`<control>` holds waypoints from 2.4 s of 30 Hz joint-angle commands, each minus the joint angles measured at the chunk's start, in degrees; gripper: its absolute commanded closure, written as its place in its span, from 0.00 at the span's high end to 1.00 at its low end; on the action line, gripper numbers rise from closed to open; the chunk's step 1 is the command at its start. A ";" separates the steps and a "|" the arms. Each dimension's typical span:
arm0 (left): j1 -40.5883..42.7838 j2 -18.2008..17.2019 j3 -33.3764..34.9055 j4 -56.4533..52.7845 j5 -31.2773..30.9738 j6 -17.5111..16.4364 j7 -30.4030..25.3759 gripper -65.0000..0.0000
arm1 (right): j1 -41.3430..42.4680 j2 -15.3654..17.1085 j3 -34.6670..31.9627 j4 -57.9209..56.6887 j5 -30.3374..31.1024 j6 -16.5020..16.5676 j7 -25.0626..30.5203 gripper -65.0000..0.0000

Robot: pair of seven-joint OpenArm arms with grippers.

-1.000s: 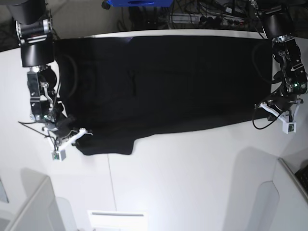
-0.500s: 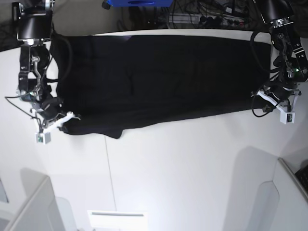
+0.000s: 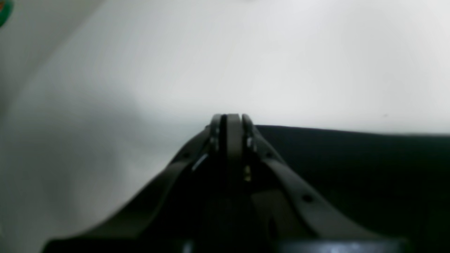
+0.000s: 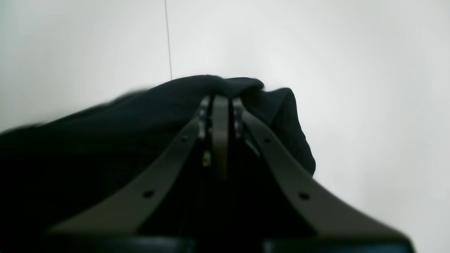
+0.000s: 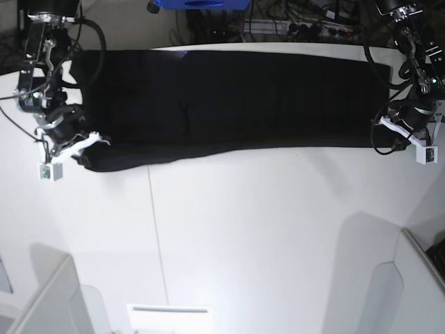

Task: Fold the T-shirt properly
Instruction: 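Grasp that edge and fold it over onto the folded part, then release the edge and straighten the strip with both grippers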

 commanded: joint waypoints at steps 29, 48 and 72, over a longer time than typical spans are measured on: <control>3.55 -1.08 -0.78 2.49 -0.66 -0.20 -1.08 0.00 | -16.23 -4.89 11.98 6.00 20.16 0.35 1.03 0.00; 8.65 -1.17 -0.69 2.75 -0.66 -0.20 -1.08 0.00 | -24.76 -3.57 12.42 6.35 32.38 0.35 1.11 0.00; 13.66 -0.99 -0.16 3.72 -0.14 -0.20 -1.08 0.00 | -25.20 -6.47 11.90 5.83 15.50 0.53 1.11 0.00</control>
